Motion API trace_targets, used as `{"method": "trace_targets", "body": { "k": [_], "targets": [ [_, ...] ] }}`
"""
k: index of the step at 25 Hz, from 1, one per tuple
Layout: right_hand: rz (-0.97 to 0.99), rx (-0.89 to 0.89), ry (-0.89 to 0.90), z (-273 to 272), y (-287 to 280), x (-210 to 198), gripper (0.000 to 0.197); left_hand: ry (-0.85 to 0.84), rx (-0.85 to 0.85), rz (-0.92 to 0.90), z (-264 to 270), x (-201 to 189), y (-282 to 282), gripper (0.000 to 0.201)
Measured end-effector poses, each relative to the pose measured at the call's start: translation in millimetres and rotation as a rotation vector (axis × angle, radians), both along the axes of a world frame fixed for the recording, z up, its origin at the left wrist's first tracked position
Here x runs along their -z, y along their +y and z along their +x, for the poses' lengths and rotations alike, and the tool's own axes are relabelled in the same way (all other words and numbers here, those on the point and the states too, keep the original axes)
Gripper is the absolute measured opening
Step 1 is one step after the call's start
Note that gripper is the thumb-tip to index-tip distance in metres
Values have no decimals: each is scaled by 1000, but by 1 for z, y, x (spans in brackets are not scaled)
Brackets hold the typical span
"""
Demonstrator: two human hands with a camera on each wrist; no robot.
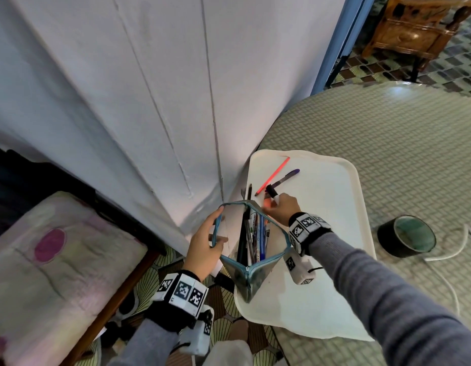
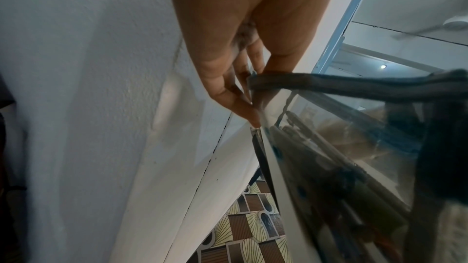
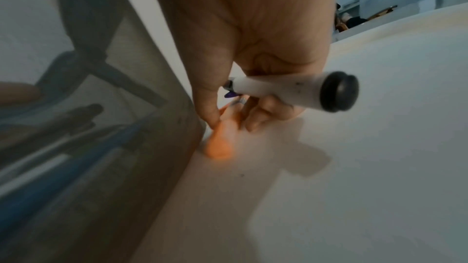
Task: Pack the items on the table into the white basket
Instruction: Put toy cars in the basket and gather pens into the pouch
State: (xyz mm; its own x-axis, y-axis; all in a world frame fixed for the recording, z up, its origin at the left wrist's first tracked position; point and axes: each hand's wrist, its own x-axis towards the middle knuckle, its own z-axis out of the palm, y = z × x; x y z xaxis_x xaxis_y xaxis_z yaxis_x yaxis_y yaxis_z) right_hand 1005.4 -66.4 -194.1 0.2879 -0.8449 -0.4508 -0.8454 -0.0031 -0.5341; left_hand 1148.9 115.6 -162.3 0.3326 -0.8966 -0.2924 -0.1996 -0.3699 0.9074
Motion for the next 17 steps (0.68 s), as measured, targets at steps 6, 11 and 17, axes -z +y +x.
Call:
{"method": "trace_targets", "body": {
  "k": [6, 11, 17],
  "targets": [
    [102, -75, 37, -29, 8, -12, 26, -10, 6, -11, 0, 2, 0, 74],
    [307, 0, -159, -52, 16, -55, 9, -44, 89, 11, -2, -3, -3, 83],
    [148, 48, -758, -38, 52, -115, 30, -88, 230, 15, -6, -12, -14, 90]
  ]
}}
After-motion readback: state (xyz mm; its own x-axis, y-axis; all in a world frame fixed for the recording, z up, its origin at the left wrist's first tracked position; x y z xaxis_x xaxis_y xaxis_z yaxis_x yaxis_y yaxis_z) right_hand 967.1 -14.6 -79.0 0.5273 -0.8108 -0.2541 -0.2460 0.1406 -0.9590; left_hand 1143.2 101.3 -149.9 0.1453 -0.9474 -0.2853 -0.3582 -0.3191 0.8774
